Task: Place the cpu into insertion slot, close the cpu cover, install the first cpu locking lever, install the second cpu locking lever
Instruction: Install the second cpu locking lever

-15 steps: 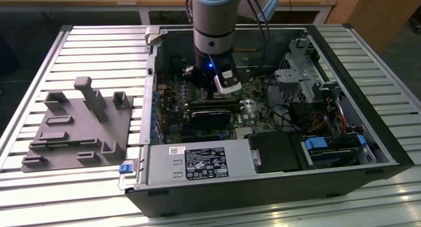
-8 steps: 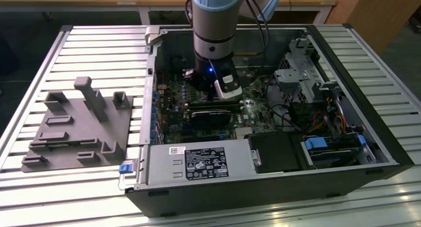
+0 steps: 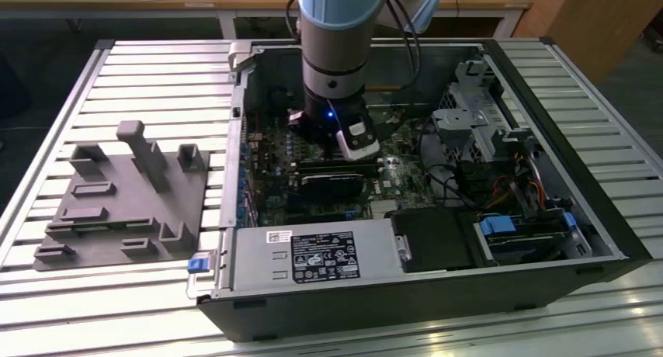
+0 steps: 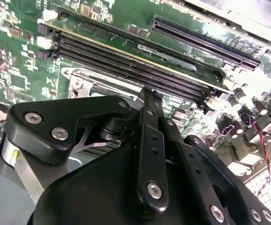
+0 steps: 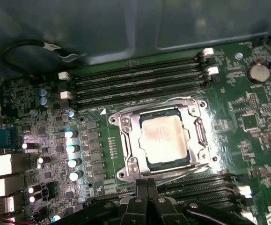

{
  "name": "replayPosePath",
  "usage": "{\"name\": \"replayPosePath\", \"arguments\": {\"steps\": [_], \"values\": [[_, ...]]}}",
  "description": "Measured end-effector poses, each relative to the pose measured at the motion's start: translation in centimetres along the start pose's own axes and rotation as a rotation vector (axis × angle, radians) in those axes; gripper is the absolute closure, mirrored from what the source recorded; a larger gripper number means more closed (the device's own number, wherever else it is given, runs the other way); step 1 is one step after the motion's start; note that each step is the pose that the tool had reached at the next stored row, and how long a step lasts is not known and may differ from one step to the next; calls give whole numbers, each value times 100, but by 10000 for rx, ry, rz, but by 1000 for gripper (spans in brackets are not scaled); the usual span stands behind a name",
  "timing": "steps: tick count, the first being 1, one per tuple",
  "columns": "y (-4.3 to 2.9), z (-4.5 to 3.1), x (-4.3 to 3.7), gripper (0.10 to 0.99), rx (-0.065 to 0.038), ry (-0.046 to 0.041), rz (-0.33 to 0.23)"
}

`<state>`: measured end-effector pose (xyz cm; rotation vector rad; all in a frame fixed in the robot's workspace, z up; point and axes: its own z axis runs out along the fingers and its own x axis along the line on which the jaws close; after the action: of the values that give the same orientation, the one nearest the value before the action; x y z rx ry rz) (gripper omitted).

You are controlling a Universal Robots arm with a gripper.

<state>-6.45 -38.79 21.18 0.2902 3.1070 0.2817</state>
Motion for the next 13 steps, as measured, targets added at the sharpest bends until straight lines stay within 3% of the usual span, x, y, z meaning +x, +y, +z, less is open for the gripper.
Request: {"name": "replayPosePath", "arguments": {"steps": [13], "values": [[-74, 41, 21, 980, -256, 142, -507]]}}
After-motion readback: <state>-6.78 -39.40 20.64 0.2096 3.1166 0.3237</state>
